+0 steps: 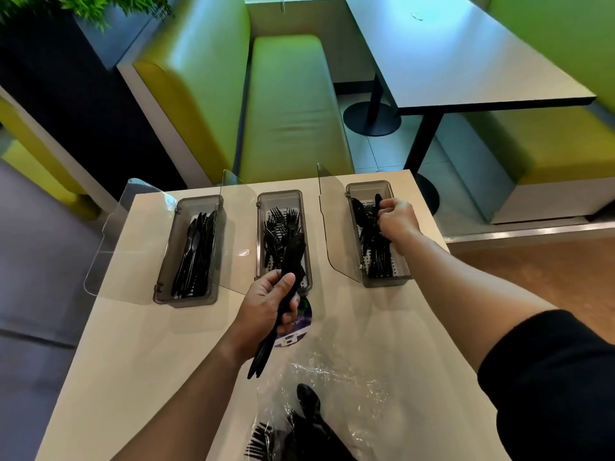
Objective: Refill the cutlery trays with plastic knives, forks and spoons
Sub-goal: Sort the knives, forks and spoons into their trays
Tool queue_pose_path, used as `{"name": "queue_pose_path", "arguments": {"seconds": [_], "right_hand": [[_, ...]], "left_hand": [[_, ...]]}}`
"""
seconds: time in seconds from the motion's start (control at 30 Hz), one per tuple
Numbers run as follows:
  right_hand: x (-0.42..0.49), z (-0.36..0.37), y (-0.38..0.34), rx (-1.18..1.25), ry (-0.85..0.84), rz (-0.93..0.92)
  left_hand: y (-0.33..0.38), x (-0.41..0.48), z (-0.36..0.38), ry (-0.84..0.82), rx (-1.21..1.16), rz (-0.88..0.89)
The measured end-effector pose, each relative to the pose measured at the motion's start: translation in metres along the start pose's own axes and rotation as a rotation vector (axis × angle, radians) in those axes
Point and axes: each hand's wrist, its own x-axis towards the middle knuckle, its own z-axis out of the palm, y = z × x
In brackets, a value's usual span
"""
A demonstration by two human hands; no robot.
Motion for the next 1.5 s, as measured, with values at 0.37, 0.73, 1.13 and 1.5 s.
{"name": "queue_pose_path", "arguments": {"seconds": [0.37,0.73,1.13,1.5], "right_hand": [[-0.049,-0.031,-0.016,0.250,0.089,-0.091],[-0.184,0.009,-0.053,0.344,-0.292,-0.274],[-0.252,0.068,-0.071,0.365,-0.586,-0.206],[-0.261,0.089,-0.063,0.283,-0.616,-0.262]], "left_hand": [[0.014,-0.024,-0.003,-0.053,-0.014,0.030],[0.029,-0.059,-0.011,-0.083,-0.030,0.091],[0.032,-0.092,-0.034,-0.095,0.009,0.075],[0.025,-0.103,-0.061,-0.028,0.042,0.094]]}}
